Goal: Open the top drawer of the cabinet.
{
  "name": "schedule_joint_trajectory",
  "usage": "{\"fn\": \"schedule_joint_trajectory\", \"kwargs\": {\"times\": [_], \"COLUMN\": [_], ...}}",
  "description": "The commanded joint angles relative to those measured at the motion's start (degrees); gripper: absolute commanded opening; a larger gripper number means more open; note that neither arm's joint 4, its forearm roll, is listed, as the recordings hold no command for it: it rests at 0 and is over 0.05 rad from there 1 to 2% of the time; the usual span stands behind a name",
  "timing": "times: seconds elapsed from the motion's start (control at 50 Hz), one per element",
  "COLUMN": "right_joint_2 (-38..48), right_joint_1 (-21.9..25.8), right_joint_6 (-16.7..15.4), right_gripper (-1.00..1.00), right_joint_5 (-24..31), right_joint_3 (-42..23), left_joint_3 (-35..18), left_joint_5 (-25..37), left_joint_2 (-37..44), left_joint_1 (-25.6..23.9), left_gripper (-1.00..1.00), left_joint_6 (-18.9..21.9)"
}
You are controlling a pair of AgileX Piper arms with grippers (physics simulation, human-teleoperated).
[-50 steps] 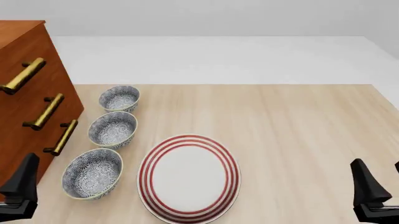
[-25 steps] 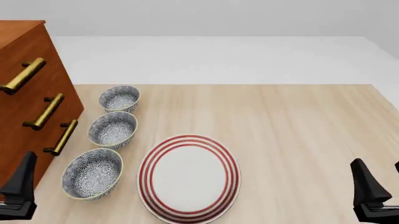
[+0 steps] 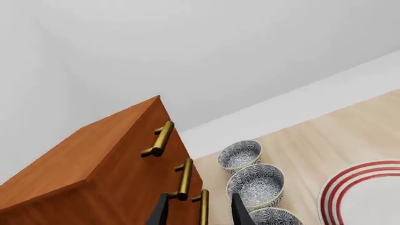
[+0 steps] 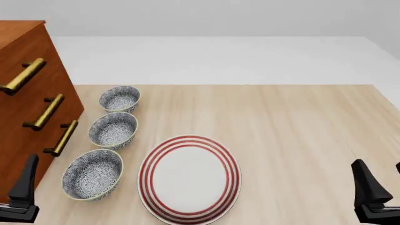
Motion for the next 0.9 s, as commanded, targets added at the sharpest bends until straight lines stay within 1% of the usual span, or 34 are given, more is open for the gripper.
{"fn": "schedule_joint_trajectory", "kwargs": {"times": [0.02,0.04,0.06,0.08,0.1,0.14,0.18,0.22,0.24,0.26,0.3,0.36,0.4,0.44,0.48,0.5,0.52,0.56,0.58,0.64,0.8,0.84,0.86,0.9], "right_joint_2": [0.0,0.0,0.0,0.0,0.0,0.0,0.0,0.0,0.0,0.0,0.0,0.0,0.0,0.0,0.0,0.0,0.0,0.0,0.0,0.0,0.0,0.0,0.0,0.0], "right_joint_1": [0.0,0.0,0.0,0.0,0.0,0.0,0.0,0.0,0.0,0.0,0.0,0.0,0.0,0.0,0.0,0.0,0.0,0.0,0.0,0.0,0.0,0.0,0.0,0.0], "right_joint_6": [0.0,0.0,0.0,0.0,0.0,0.0,0.0,0.0,0.0,0.0,0.0,0.0,0.0,0.0,0.0,0.0,0.0,0.0,0.0,0.0,0.0,0.0,0.0,0.0], "right_gripper": [1.0,1.0,1.0,1.0,1.0,1.0,1.0,1.0,1.0,1.0,1.0,1.0,1.0,1.0,1.0,1.0,1.0,1.0,1.0,1.0,1.0,1.0,1.0,1.0], "right_joint_5": [0.0,0.0,0.0,0.0,0.0,0.0,0.0,0.0,0.0,0.0,0.0,0.0,0.0,0.0,0.0,0.0,0.0,0.0,0.0,0.0,0.0,0.0,0.0,0.0], "right_joint_3": [0.0,0.0,0.0,0.0,0.0,0.0,0.0,0.0,0.0,0.0,0.0,0.0,0.0,0.0,0.0,0.0,0.0,0.0,0.0,0.0,0.0,0.0,0.0,0.0], "left_joint_3": [0.5,0.7,1.6,0.6,1.0,3.2,2.5,3.6,3.5,2.9,3.8,3.8,3.8,3.8,3.8,3.8,3.8,3.8,3.8,3.8,3.1,3.1,2.2,1.7], "left_joint_5": [-0.2,-0.5,-1.9,0.0,-0.7,-4.2,-2.7,-4.6,-4.3,-3.3,-5.1,-5.9,-6.7,-7.4,-7.1,-8.0,-7.9,-8.5,-9.5,-12.8,-21.2,-23.4,-23.6,-27.3], "left_joint_2": [0.0,0.0,0.0,0.0,0.0,0.0,0.0,0.0,0.0,0.0,0.0,0.1,0.1,0.2,0.3,0.5,0.6,1.2,2.1,5.2,13.7,15.5,16.6,20.7], "left_joint_1": [0.1,0.1,-0.7,0.2,0.2,-0.7,-0.1,-1.3,-1.0,-0.6,-1.2,-1.3,-2.2,-2.0,-1.5,-1.8,-1.5,-1.1,-1.2,-0.7,0.1,-0.2,0.1,0.3], "left_gripper": [1.0,1.0,1.0,1.0,1.0,1.0,1.0,1.0,1.0,1.0,1.0,1.0,1.0,1.0,1.0,1.0,1.0,1.0,1.0,1.0,1.0,1.0,1.0,1.0], "left_joint_6": [4.0,4.4,6.9,4.6,5.9,11.3,10.3,15.1,15.2,14.2,18.1,19.6,22.4,23.0,22.4,25.0,24.1,23.6,24.2,24.2,25.8,27.1,26.4,26.1]}}
